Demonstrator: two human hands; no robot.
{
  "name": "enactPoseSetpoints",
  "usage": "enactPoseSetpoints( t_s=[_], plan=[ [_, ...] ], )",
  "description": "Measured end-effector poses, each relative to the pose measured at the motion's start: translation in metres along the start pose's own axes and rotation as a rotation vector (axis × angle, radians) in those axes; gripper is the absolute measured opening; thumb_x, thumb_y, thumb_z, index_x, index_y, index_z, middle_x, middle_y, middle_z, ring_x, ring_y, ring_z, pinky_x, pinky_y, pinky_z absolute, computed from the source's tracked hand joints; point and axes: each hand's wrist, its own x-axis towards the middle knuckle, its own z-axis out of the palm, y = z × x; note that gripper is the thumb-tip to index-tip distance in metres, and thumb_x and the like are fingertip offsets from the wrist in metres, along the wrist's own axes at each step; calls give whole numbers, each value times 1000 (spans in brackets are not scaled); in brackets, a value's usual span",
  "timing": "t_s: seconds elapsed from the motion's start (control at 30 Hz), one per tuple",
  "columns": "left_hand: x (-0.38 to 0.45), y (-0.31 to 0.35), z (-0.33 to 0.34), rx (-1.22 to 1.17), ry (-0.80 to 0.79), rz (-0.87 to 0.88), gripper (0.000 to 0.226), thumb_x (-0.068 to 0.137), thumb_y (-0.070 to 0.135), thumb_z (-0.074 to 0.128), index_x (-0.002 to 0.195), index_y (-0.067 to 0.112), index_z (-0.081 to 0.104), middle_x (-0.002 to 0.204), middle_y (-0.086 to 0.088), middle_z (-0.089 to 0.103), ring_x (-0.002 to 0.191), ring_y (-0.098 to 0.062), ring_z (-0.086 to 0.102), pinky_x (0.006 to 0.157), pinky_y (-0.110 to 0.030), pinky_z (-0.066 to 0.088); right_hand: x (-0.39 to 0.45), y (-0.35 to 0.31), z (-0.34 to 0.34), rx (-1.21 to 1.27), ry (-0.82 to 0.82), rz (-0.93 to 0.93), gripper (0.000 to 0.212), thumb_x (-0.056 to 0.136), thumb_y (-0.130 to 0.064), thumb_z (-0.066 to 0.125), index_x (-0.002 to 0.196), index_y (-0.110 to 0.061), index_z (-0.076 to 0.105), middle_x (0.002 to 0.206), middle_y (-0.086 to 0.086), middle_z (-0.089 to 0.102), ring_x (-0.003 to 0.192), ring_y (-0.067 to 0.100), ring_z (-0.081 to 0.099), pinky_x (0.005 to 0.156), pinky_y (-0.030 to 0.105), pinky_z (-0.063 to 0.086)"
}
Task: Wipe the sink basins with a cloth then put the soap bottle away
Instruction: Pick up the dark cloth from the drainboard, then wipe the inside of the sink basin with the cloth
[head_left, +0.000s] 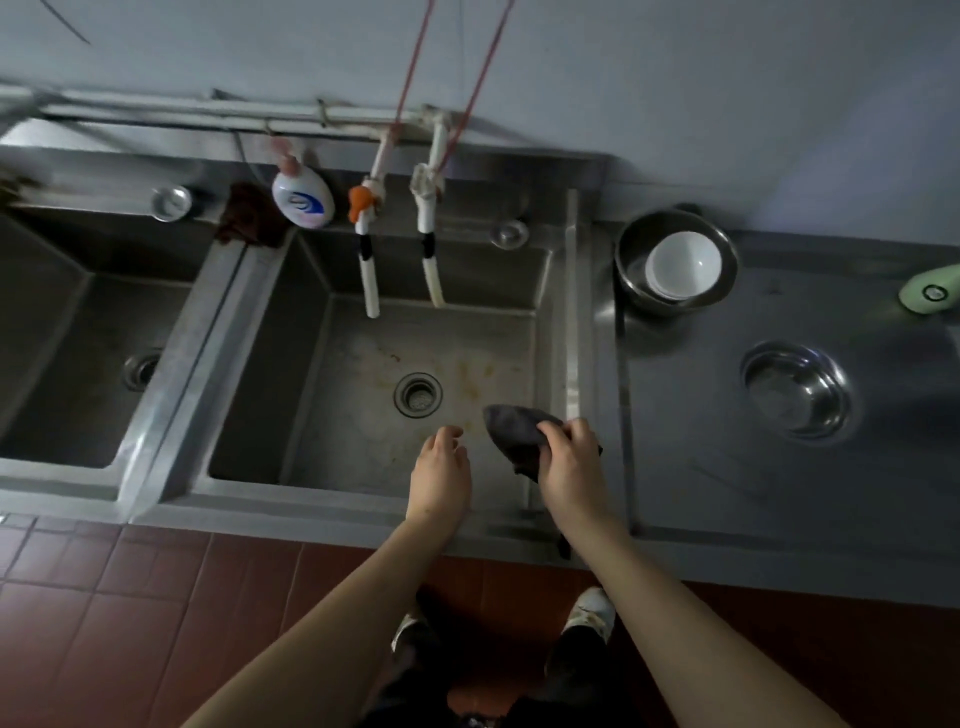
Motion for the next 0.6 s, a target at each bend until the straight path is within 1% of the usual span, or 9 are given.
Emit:
enactPoseSetpoints(
  t_s=[0.1, 0.2, 0.27, 0.33, 0.37, 0.5, 0.6],
  plan=[
    [9, -35, -40, 6, 8, 0, 33, 104, 20, 41, 135, 16, 52, 131, -7, 58, 114, -25, 57, 91, -37, 48, 3, -45, 21, 10, 15, 5, 29, 100, -9, 61, 128, -5, 66, 114, 11, 56, 96, 27, 62, 79, 33, 54],
    [18, -63, -72, 4, 21, 7, 33, 104, 19, 42, 135, 15, 53, 132, -8, 58, 115, -24, 57, 88, -33, 45, 6, -83, 38, 9, 16, 4, 27, 100, -12, 63, 127, -8, 68, 113, 8, 57, 93, 26, 62, 75, 30, 51],
    [23, -77, -87, 5, 29, 3, 33, 104, 19, 42, 135, 15, 53, 133, -7, 58, 117, -23, 56, 87, -29, 42, 11, -102, 50, 21, 13, -1, 27, 98, -9, 66, 124, -6, 69, 112, 11, 57, 93, 27, 63, 77, 28, 47],
    [30, -87, -99, 8, 33, -7, 33, 104, 19, 42, 135, 15, 54, 134, -7, 58, 117, -23, 57, 87, -28, 41, 17, -116, 63, 54, -4, -16, 27, 97, -6, 67, 124, -3, 69, 114, 12, 57, 97, 29, 63, 82, 31, 51],
    [33, -92, -104, 11, 35, -10, 33, 104, 19, 42, 135, 15, 54, 134, -7, 58, 116, -24, 58, 87, -29, 42, 20, -122, 69, 64, -14, -28, 28, 96, -5, 67, 124, -2, 69, 114, 13, 56, 99, 29, 63, 85, 32, 52],
    [51, -106, -118, 35, 47, -25, 34, 104, 20, 42, 135, 14, 53, 134, -8, 58, 119, -25, 57, 94, -37, 47, 36, -137, 92, 84, -61, -33, 30, 97, -6, 65, 126, -3, 67, 116, 10, 55, 102, 27, 61, 86, 30, 50],
    [68, -113, -125, 56, 58, -55, 34, 104, 22, 42, 137, 17, 52, 136, -6, 56, 121, -23, 57, 95, -37, 49, 52, -144, 109, 108, -92, -46, 31, 96, -5, 65, 127, -4, 67, 117, 10, 56, 104, 27, 60, 87, 27, 47]
  ],
)
